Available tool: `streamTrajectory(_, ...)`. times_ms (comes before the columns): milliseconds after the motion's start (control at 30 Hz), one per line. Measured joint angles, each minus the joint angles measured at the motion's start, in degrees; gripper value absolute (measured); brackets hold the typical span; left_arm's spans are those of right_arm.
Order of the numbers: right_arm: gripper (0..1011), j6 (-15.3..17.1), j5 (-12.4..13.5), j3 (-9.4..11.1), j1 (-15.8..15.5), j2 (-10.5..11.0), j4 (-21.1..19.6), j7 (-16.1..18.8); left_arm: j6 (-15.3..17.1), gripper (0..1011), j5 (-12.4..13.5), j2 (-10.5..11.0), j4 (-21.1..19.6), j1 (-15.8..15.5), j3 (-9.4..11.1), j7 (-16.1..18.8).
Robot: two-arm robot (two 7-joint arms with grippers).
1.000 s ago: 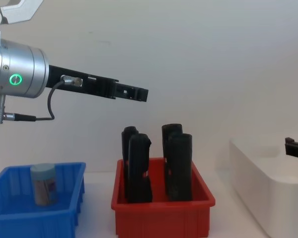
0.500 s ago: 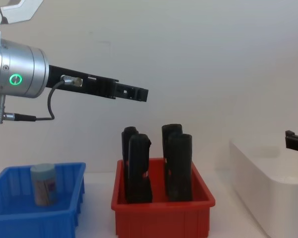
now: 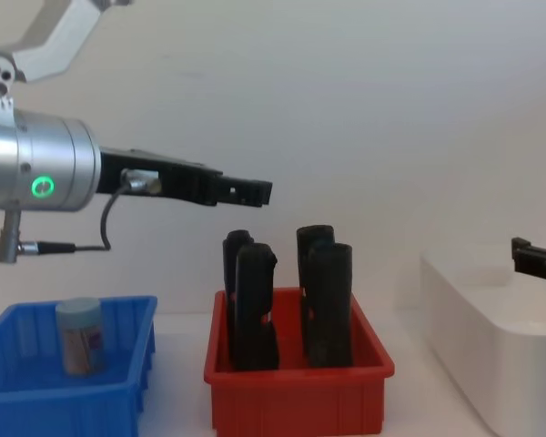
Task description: Pick the cotton swabs from the blue box and place them into the white box.
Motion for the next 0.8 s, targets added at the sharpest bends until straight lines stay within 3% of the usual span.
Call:
streamTrajectory(500,1002,0.5,7.7,-1.6,-7.3,4.0,-10.6,4.6,-11.6,1004,2.0,0.4,-1.1,5.8,4.0,11.1)
streamTrajectory(800,1002,0.6,8.9,-1.8,-8.5,4.6,-12.3,5.3,-18.5,1004,3.2,0.6,-1.8,9.2,6.3,17.7)
